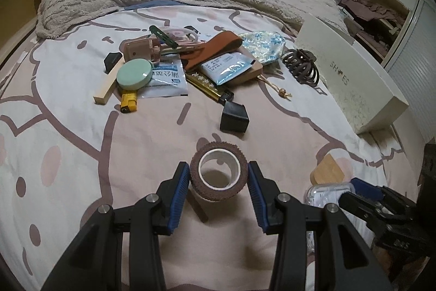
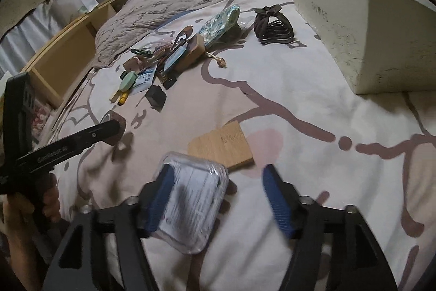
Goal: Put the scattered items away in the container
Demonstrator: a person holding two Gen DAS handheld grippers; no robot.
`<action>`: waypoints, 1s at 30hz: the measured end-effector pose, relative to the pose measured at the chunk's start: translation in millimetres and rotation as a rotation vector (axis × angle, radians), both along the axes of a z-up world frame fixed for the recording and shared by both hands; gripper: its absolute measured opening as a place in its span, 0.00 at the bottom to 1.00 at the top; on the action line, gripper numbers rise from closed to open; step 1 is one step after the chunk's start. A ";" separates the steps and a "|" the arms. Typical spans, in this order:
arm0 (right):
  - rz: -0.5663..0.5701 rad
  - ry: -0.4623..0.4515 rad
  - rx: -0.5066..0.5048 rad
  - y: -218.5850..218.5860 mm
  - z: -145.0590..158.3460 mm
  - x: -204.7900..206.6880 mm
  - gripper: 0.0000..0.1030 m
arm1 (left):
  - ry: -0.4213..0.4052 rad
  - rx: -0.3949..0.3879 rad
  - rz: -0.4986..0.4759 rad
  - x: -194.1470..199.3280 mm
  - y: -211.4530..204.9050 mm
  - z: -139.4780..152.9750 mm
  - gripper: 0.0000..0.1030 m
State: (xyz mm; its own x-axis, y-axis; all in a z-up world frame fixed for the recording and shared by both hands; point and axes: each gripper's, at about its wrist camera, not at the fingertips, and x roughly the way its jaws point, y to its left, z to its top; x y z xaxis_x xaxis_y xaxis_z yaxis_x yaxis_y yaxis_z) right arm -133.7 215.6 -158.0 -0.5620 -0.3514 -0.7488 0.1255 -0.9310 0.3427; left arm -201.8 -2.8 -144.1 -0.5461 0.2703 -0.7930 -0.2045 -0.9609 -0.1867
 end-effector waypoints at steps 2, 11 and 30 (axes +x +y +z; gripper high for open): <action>0.000 0.009 0.036 -2.5 2.8 5.7 0.82 | -0.005 0.000 -0.005 2.2 1.9 -1.4 0.42; 0.118 0.060 0.275 -33.8 2.9 37.2 0.86 | -0.012 -0.006 -0.023 10.8 9.5 -4.8 0.42; -0.036 0.059 0.382 -0.8 4.3 29.3 0.86 | -0.032 0.006 -0.010 21.5 11.4 -12.0 0.42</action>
State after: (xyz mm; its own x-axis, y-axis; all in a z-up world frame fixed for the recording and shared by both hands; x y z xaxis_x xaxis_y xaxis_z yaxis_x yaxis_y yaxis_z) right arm -104.4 214.8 -153.6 -0.6150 -0.0330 -0.7878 0.0994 -0.9944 -0.0360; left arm -180.3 8.6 -156.1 -0.5173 0.2801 -0.8086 -0.2077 -0.9578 -0.1989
